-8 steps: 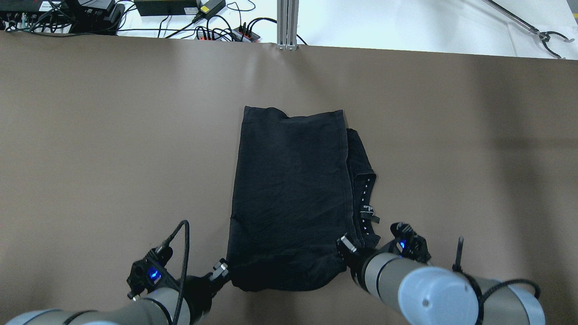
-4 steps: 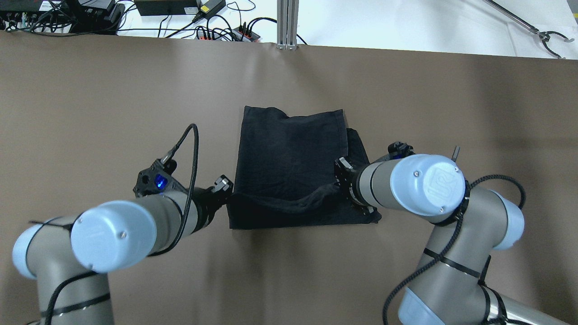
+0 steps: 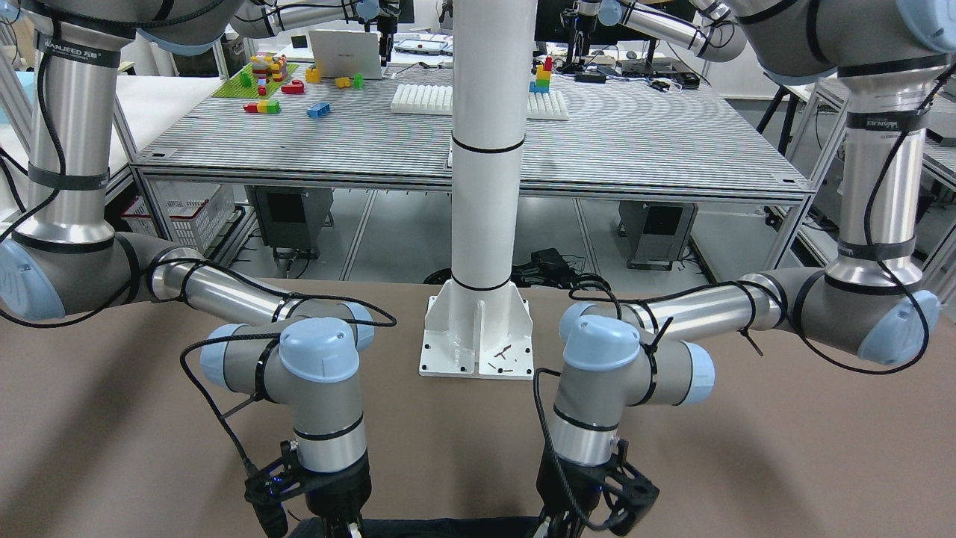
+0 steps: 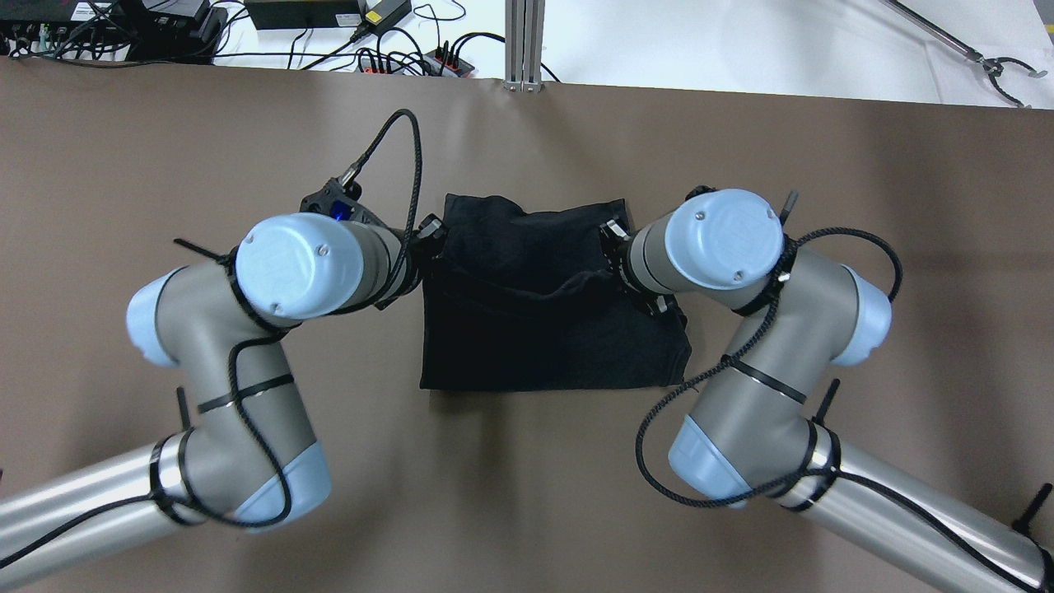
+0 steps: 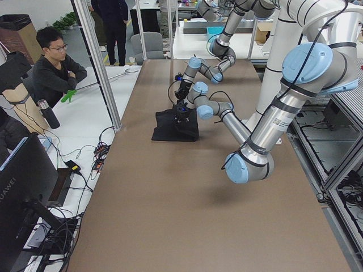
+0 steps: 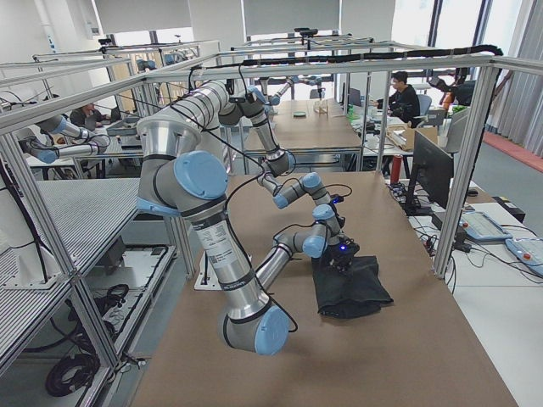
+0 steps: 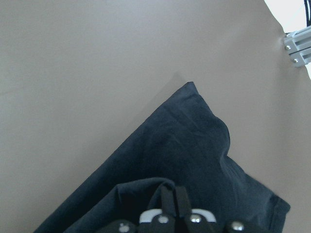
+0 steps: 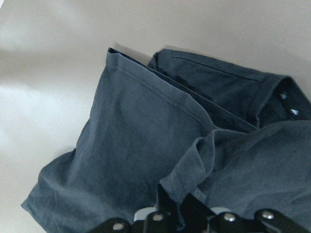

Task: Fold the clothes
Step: 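Lift the near edge with both grippers and fold it away from the robot, then release the shirt and raise both grippers away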

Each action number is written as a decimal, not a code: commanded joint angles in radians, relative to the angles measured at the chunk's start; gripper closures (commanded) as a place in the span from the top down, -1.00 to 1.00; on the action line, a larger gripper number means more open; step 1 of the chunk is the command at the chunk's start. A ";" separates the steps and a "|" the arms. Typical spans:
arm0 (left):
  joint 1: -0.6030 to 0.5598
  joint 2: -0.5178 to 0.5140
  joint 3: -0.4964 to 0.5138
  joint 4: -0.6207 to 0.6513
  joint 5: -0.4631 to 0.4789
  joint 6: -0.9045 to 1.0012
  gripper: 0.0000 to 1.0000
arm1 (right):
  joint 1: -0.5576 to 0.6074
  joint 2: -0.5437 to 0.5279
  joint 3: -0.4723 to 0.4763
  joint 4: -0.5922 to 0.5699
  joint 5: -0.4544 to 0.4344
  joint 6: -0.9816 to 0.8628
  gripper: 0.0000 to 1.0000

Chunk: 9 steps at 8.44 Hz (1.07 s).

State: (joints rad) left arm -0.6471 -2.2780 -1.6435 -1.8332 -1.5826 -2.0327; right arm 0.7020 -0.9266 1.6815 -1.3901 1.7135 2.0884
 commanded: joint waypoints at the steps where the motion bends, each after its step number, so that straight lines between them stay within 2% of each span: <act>1: -0.083 -0.157 0.432 -0.252 -0.054 0.156 -0.25 | 0.077 0.130 -0.419 0.290 0.009 -0.211 -0.10; 2: -0.112 -0.190 0.515 -0.285 -0.054 0.231 0.88 | 0.103 0.212 -0.572 0.346 0.015 -0.303 0.84; 5: -0.117 -0.198 0.524 -0.288 -0.053 0.249 0.89 | 0.155 0.212 -0.569 0.349 0.020 -0.503 0.90; 7: -0.138 -0.198 0.507 -0.288 -0.060 0.258 0.89 | 0.171 0.204 -0.560 0.347 0.020 -0.519 0.90; 8: -0.161 -0.190 0.492 -0.275 -0.077 0.288 0.89 | 0.185 0.169 -0.528 0.346 0.032 -0.574 0.90; 9: -0.202 -0.164 0.470 -0.262 -0.132 0.393 0.89 | 0.221 0.126 -0.496 0.342 0.070 -0.684 0.90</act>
State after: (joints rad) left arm -0.7938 -2.4708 -1.1421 -2.1145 -1.6521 -1.7568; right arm 0.8766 -0.7397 1.1363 -1.0438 1.7408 1.5438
